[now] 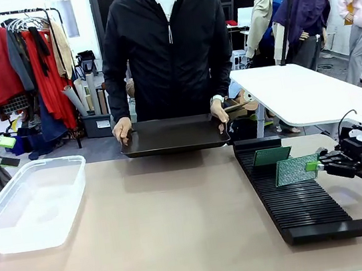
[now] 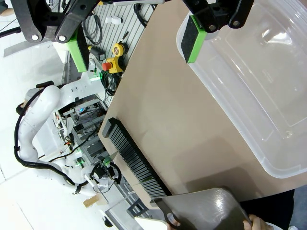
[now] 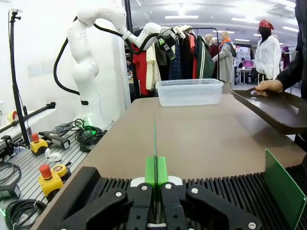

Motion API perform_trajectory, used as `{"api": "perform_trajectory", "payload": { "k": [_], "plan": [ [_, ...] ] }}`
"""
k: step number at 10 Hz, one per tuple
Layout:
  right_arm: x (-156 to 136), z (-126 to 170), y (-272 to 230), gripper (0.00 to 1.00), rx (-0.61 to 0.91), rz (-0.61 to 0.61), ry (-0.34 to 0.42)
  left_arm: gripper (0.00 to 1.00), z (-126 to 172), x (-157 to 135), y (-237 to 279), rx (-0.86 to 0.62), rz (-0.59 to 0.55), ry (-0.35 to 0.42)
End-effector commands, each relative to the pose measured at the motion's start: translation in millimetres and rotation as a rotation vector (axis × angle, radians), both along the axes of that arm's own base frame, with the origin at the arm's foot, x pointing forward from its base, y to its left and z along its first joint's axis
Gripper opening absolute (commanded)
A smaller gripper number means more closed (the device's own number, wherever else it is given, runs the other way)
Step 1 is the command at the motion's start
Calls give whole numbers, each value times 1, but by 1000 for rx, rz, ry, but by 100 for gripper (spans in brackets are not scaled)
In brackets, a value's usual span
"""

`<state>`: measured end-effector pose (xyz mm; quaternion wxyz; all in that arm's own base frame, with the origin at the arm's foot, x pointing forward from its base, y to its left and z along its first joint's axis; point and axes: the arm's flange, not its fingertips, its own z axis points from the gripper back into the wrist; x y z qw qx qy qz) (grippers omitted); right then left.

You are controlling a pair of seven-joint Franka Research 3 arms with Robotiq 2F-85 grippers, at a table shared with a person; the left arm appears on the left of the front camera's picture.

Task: Sort PCBs into racks and boxes based on the side picked up.
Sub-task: If the short side of the Blank PCB is picked up, insert it into the PCB Rack ; if the long side is picked up, place it in the Organizing box.

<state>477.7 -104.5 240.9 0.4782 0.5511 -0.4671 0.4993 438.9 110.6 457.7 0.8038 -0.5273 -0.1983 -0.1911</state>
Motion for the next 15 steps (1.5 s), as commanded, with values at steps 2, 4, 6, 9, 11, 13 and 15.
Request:
{"api": "perform_trajectory", "payload": {
  "k": [2,4,6,9,11,13,15],
  "plan": [
    [10,-10,2,0,0,-48,-61,100,2,-1,-1,-7,1,7],
    [14,-16,3,0,3,-74,-43,100,2,-1,-1,-7,1,7],
    [18,-21,3,0,9,-106,-30,100,2,-1,-1,-7,1,7],
    [24,-26,0,0,-9,-132,-15,100,2,-1,-1,-7,1,7],
    [26,-27,-2,0,-30,-142,0,100,2,-1,-1,-7,1,7],
    [25,-25,0,0,-36,-150,13,100,2,-1,-1,-7,1,7],
    [24,-25,0,0,-41,-155,20,100,2,-1,-1,-7,1,7]
  ]
}}
